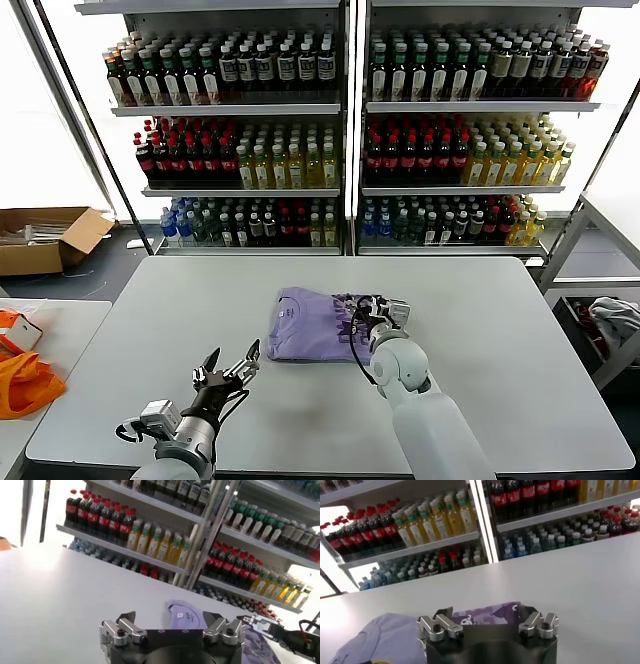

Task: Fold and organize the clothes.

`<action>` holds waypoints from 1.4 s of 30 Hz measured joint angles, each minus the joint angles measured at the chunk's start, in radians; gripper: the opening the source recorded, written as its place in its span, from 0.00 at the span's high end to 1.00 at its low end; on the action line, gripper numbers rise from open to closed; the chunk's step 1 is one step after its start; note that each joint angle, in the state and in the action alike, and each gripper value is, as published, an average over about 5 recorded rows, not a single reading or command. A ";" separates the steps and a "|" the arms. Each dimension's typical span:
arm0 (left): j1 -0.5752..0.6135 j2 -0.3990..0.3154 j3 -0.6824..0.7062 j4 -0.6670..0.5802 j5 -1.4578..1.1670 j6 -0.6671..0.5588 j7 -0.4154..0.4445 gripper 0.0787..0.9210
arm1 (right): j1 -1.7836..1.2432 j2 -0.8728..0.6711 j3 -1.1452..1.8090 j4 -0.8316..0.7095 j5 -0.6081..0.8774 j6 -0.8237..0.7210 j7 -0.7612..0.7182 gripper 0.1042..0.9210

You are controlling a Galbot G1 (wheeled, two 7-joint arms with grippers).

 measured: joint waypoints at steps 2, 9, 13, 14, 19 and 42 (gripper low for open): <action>0.001 -0.001 0.002 0.000 0.002 0.000 0.000 0.12 | 0.000 0.003 0.002 -0.012 0.003 0.002 -0.004 0.12; 0.012 0.000 -0.001 -0.010 0.004 0.000 0.000 0.12 | -0.002 0.015 0.016 -0.037 0.018 0.006 -0.017 0.12; 0.020 -0.001 -0.008 -0.018 0.004 -0.001 0.001 0.12 | -0.012 0.010 0.025 -0.025 0.022 0.011 -0.019 0.12; 0.021 -0.003 -0.009 -0.020 0.004 -0.001 0.000 0.12 | -0.016 0.008 0.027 -0.016 0.021 0.012 -0.019 0.12; 0.017 -0.013 -0.013 -0.036 0.019 -0.008 -0.001 0.12 | -0.041 -0.024 0.037 0.067 0.002 0.010 -0.021 0.12; 0.002 -0.070 -0.001 -0.028 0.214 -0.079 0.030 0.12 | -0.418 -0.257 0.155 0.436 -0.282 0.070 -0.078 0.12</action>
